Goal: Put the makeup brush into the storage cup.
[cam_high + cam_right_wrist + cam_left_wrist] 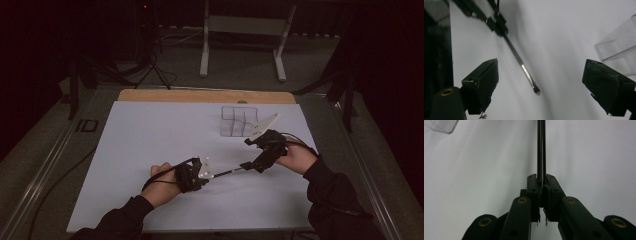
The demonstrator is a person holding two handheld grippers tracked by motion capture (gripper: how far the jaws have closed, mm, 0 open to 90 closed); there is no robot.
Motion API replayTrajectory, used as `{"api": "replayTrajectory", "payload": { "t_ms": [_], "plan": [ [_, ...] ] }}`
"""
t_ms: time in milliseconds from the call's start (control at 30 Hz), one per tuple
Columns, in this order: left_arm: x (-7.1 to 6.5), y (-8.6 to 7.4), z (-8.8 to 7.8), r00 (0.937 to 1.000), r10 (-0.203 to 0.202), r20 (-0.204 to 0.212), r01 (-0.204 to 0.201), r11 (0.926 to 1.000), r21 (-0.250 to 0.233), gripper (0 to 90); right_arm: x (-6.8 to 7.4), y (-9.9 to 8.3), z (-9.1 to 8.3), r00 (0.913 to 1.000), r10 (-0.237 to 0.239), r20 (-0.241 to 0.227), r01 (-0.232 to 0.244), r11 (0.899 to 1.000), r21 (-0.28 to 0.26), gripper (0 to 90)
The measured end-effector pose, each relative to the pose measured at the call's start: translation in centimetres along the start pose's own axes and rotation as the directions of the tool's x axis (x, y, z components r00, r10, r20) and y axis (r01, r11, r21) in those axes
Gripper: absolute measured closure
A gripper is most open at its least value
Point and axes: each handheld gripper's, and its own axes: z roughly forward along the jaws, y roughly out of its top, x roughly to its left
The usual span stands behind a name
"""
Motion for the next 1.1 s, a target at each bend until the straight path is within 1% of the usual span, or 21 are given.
{"api": "replayTrajectory", "payload": {
  "t_ms": [67, 167, 300, 400, 467, 567, 600, 633, 667, 700, 733, 767, 800, 833, 867, 900, 933, 1000, 1033, 1067, 1100],
  "plan": [
    [0.2, -0.1, -0.1, 0.9995, -0.029, 0.015, 0.029, 0.9995, -0.008, 85.3, 0.2, -0.3, -0.7, 0.9997, 0.014, 0.021, -0.013, 0.998, -0.061, 13.6],
    [0.5, -0.4, -0.2, 0.9963, -0.081, 0.029, 0.082, 0.9963, -0.025, 85.3, 0.5, -0.7, -1.8, 0.9961, 0.037, 0.080, -0.025, 0.990, -0.142, 13.0],
    [0.8, -0.8, -0.5, 0.9886, -0.137, 0.061, 0.141, 0.9879, -0.064, 85.3, 1.2, -1.2, -3.5, 0.9865, 0.085, 0.140, -0.048, 0.968, -0.247, 12.4],
    [1.1, -1.0, -0.8, 0.9784, -0.187, 0.089, 0.196, 0.9750, -0.105, 85.3, 1.8, -1.7, -4.4, 0.9774, 0.120, 0.174, -0.061, 0.948, -0.313, 11.0],
    [1.2, -1.2, -1.0, 0.9693, -0.217, 0.115, 0.232, 0.9627, -0.139, 85.3, 2.3, -2.1, -4.8, 0.9690, 0.145, 0.201, -0.068, 0.936, -0.345, 11.0],
    [1.5, -1.4, -1.4, 0.9516, -0.272, 0.142, 0.295, 0.9381, -0.181, 85.3, 2.8, -2.7, -5.2, 0.9545, 0.172, 0.244, -0.069, 0.922, -0.380, 11.0],
    [1.5, -1.4, -1.4, 0.9516, -0.272, 0.142, 0.295, 0.9381, -0.181, 85.3, 2.8, -2.7, -5.2, 0.9545, 0.172, 0.244, -0.069, 0.922, -0.380, 11.0],
    [1.7, -1.5, -1.5, 0.9402, -0.303, 0.155, 0.330, 0.9227, -0.199, 85.3, 2.9, -2.9, -5.3, 0.9515, 0.177, 0.252, -0.067, 0.918, -0.391, 11.0],
    [1.8, -1.6, -1.6, 0.9349, -0.316, 0.162, 0.345, 0.9156, -0.206, 85.4, 3.3, -3.2, -5.3, 0.9402, 0.179, 0.290, -0.050, 0.915, -0.401, 11.7],
    [1.8, -1.8, -1.6, 0.9292, -0.329, 0.169, 0.360, 0.9085, -0.212, 85.4, 3.5, -3.4, -5.3, 0.9339, 0.188, 0.304, -0.052, 0.913, -0.406, 13.8],
    [1.8, -1.9, -1.6, 0.9222, -0.343, 0.179, 0.377, 0.8997, -0.220, 85.4, 3.7, -3.5, -5.3, 0.9329, 0.199, 0.300, -0.065, 0.913, -0.404, 13.2],
    [1.8, -2.0, -1.6, 0.9184, -0.348, 0.189, 0.386, 0.8934, -0.230, 85.4, 3.8, -3.7, -5.3, 0.9293, 0.205, 0.307, -0.064, 0.909, -0.411, 14.5],
    [1.7, -2.1, -1.6, 0.9144, -0.355, 0.194, 0.395, 0.8869, -0.239, 85.4, 4.1, -3.8, -5.2, 0.9217, 0.222, 0.318, -0.072, 0.903, -0.423, 14.5],
    [1.7, -2.2, -1.7, 0.9122, -0.358, 0.199, 0.400, 0.8835, -0.244, 85.4, 4.3, -4.0, -5.2, 0.9168, 0.236, 0.322, -0.077, 0.897, -0.436, 14.5],
    [1.6, -2.3, -1.7, 0.9082, -0.365, 0.205, 0.410, 0.8753, -0.257, 85.4, 4.5, -4.1, -5.1, 0.9145, 0.244, 0.323, -0.078, 0.889, -0.450, 15.3],
    [1.6, -2.4, -1.7, 0.9071, -0.368, 0.205, 0.413, 0.8723, -0.262, 85.4, 4.8, -4.3, -4.9, 0.9070, 0.256, 0.334, -0.075, 0.879, -0.470, 17.0],
    [1.5, -2.6, -1.7, 0.8970, -0.379, 0.227, 0.433, 0.8578, -0.277, 85.3, 4.9, -4.4, -4.8, 0.9024, 0.263, 0.342, -0.073, 0.874, -0.480, 17.0],
    [1.4, -2.9, -1.9, 0.8857, -0.393, 0.248, 0.456, 0.8366, -0.304, 85.4, 5.3, -4.7, -4.6, 0.8921, 0.280, 0.355, -0.067, 0.859, -0.508, 17.0],
    [1.4, -3.0, -1.8, 0.8800, -0.395, 0.264, 0.465, 0.8290, -0.311, 85.3, 5.5, -4.9, -4.5, 0.8873, 0.300, 0.350, -0.073, 0.841, -0.536, 17.0],
    [1.3, -3.2, -1.9, 0.8788, -0.390, 0.276, 0.468, 0.8163, -0.339, 85.4, 5.6, -5.0, -4.4, 0.8886, 0.309, 0.339, -0.080, 0.832, -0.548, 17.0],
    [1.2, -3.3, -1.9, 0.8766, -0.391, 0.281, 0.472, 0.8102, -0.347, 85.4, 5.7, -5.2, -4.4, 0.8891, 0.314, 0.333, -0.076, 0.820, -0.568, 17.0]
  ]
}}
